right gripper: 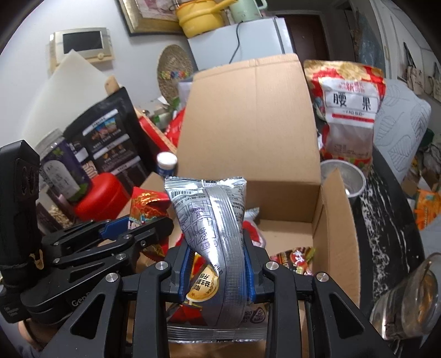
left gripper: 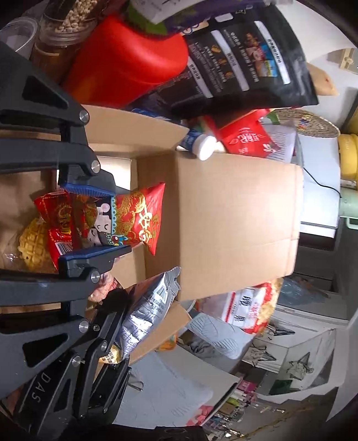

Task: Organize snacks
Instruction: 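Lower both snacks into the box and open both tools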

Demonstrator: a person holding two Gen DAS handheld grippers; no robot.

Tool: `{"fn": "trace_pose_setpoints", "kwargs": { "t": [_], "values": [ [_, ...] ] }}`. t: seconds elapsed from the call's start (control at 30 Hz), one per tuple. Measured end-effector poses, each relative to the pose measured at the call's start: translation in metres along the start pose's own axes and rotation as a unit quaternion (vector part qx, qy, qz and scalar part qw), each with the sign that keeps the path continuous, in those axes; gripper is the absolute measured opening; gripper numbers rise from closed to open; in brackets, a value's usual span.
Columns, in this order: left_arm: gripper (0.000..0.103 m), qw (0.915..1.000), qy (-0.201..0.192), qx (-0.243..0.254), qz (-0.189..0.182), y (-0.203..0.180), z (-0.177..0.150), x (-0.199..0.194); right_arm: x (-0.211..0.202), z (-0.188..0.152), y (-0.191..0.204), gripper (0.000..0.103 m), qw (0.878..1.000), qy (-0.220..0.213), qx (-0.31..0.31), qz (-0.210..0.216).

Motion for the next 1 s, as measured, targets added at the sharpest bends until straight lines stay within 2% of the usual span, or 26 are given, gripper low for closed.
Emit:
{"fn": "trace_pose_setpoints", "kwargs": {
  "t": [0.2, 0.47, 0.57, 0.73, 0.8, 1.0],
  "values": [
    [0.031, 0.9985, 0.048, -0.005, 0.028, 0.007, -0.005, 0.023, 0.022, -0.007, 0.0, 0.031, 0.999, 0.04, -0.002, -0.01],
    [0.031, 0.9911, 0.108, -0.013, 0.076, 0.019, -0.013, 0.048, 0.038, -0.015, 0.001, 0.032, 0.996, 0.068, -0.023, -0.044],
    [0.032, 0.9907, 0.11, -0.005, 0.08, 0.017, -0.013, 0.048, 0.043, -0.016, 0.0, 0.035, 0.996, 0.079, -0.02, -0.045],
    [0.033, 0.9902, 0.114, -0.006, 0.081, 0.015, -0.012, 0.049, 0.037, -0.014, -0.005, 0.052, 0.996, 0.072, -0.014, -0.059],
    [0.033, 0.9905, 0.112, -0.008, 0.08, 0.014, -0.011, 0.048, 0.031, -0.012, -0.007, 0.055, 0.996, 0.065, -0.011, -0.056],
    [0.034, 0.9918, 0.096, -0.001, 0.084, 0.007, -0.009, 0.035, 0.016, -0.007, -0.004, 0.056, 0.997, 0.045, -0.017, -0.062]
  ]
}}
Point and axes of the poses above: each gripper's, at about its wrist camera, not at the fingertips, and x roughly the way its jaws point, y to its left, z to its top, the point moved 2 cm from there along x, roughly the way its jaws point, and after that the axes turned 12 degrees about -z, right-handed, at the moved point
